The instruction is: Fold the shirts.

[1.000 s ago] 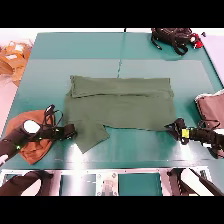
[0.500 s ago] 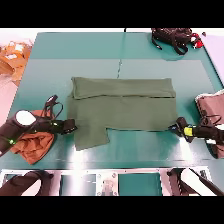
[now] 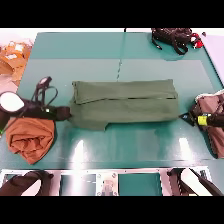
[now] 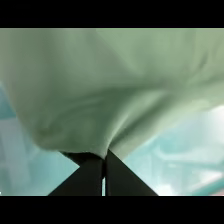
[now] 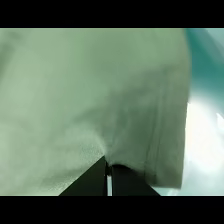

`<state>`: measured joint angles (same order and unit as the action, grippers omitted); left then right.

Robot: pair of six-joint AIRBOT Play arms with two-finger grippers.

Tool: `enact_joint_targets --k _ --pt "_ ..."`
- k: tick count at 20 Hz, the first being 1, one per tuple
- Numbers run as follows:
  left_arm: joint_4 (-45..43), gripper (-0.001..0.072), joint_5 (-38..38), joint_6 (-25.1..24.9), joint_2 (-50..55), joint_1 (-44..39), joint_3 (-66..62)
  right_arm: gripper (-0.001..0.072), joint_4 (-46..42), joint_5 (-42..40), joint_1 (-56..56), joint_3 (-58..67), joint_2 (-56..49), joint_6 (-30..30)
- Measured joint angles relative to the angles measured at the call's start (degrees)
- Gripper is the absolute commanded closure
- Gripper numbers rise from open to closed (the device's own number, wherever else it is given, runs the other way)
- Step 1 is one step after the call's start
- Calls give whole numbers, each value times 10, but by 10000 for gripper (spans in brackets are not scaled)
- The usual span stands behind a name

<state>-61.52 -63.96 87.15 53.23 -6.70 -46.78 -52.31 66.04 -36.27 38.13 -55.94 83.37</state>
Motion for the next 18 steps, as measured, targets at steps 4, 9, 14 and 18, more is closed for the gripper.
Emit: enact_joint_targets --k 4,9,14,18 --pt "-3 690 24 -11 98 0 -122 699 28 -24 43 106 -70 2" --pt "-1 689 54 -24 267 0 -283 698 53 -61 98 254 -233 5" --pt "24 40 132 -41 431 0 -397 363 101 -102 134 395 -417 6" --pt "50 6 212 -49 487 10 -462 340 139 -113 128 500 -506 0"
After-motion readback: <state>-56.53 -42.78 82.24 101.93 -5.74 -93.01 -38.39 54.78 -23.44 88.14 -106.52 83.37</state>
